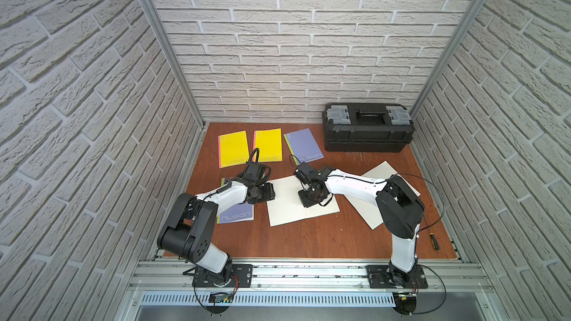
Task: Close the notebook
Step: Close the notebook at the center of the board.
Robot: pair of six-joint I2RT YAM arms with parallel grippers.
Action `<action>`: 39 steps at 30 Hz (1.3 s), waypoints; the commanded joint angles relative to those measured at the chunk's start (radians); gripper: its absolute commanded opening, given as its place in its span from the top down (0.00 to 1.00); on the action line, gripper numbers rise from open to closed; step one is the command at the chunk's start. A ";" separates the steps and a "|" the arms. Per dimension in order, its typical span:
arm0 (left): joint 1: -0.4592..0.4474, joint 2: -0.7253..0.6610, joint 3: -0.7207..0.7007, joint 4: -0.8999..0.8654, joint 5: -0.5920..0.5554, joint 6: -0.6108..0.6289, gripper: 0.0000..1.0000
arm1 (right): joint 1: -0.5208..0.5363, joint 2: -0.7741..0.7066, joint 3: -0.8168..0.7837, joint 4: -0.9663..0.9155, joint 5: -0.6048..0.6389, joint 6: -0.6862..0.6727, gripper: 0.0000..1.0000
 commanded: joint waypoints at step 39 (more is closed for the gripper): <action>-0.007 0.011 -0.080 0.131 0.170 -0.039 0.39 | 0.020 0.093 -0.062 0.105 -0.058 0.067 0.69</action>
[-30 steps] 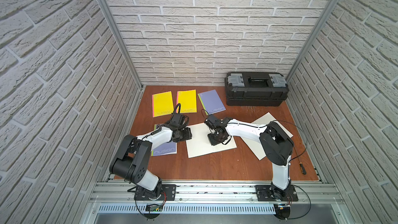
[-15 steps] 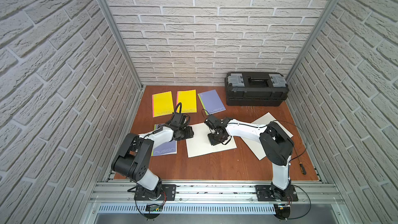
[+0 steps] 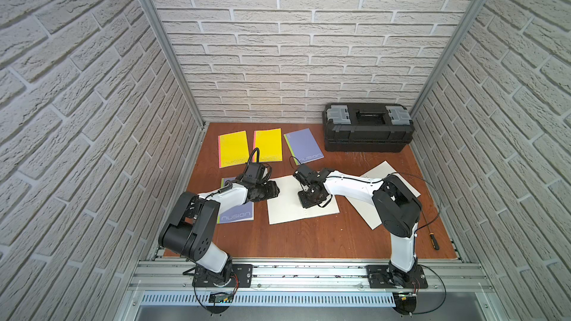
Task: Close the notebook
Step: Close the notebook at the center of the board.
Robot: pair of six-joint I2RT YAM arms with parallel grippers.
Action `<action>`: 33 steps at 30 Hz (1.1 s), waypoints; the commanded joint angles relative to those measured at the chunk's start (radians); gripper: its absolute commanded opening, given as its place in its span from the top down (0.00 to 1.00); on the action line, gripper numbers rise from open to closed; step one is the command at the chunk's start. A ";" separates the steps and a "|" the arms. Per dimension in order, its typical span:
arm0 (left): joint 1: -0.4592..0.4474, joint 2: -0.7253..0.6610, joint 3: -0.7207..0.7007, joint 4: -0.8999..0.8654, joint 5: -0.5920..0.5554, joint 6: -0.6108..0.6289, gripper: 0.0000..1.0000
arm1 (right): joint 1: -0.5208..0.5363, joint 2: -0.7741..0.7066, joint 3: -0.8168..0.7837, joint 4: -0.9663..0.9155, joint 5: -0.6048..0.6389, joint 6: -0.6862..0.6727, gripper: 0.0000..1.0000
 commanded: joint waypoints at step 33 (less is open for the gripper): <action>0.013 -0.149 -0.050 -0.220 -0.073 -0.003 0.36 | 0.037 0.017 -0.008 0.026 -0.012 0.007 0.67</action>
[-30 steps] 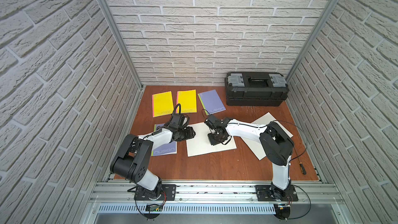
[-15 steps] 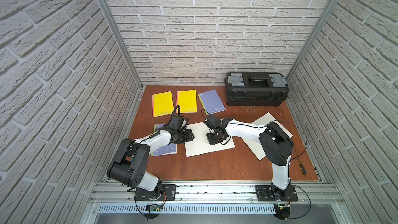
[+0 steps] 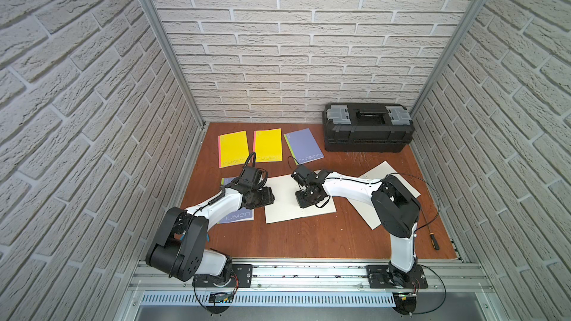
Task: Close the notebook
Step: Close the notebook at the center of the board.
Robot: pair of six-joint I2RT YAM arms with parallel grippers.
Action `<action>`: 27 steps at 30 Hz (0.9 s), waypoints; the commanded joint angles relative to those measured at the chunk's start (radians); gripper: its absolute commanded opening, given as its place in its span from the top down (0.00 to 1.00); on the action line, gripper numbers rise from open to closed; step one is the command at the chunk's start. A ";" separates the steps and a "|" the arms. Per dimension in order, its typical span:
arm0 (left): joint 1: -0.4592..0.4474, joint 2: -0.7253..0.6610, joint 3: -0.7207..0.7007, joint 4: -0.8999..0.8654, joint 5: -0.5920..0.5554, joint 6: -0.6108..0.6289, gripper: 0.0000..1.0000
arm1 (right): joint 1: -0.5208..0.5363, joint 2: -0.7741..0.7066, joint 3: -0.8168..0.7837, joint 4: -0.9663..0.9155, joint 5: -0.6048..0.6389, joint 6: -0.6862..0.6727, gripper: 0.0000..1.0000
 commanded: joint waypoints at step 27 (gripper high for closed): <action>0.005 0.124 -0.033 0.101 0.073 -0.006 0.37 | 0.045 0.069 -0.018 -0.046 0.001 0.047 0.67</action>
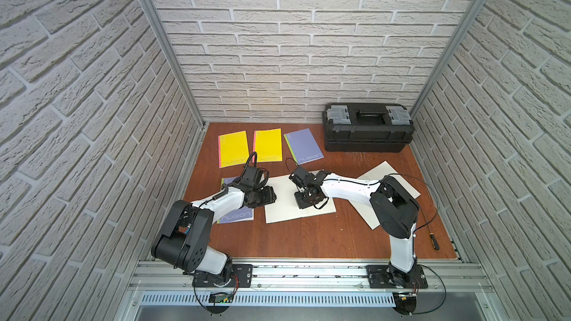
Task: Close the notebook
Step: Close the notebook at the center of the board.
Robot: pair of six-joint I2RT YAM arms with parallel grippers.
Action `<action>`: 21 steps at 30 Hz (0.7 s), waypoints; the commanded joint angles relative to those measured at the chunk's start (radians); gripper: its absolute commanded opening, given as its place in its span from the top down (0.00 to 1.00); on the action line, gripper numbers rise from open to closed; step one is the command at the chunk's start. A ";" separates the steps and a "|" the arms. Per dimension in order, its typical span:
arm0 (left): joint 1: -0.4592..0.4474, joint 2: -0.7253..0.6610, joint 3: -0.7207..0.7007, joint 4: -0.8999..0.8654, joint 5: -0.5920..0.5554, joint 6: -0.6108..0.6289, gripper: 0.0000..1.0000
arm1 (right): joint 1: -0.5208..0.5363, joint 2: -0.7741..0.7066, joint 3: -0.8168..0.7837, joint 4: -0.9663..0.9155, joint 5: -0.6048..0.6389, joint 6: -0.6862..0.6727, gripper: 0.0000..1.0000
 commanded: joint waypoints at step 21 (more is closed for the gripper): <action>0.042 -0.052 -0.100 0.201 0.217 -0.074 0.37 | 0.026 0.072 -0.054 0.028 -0.110 0.031 0.67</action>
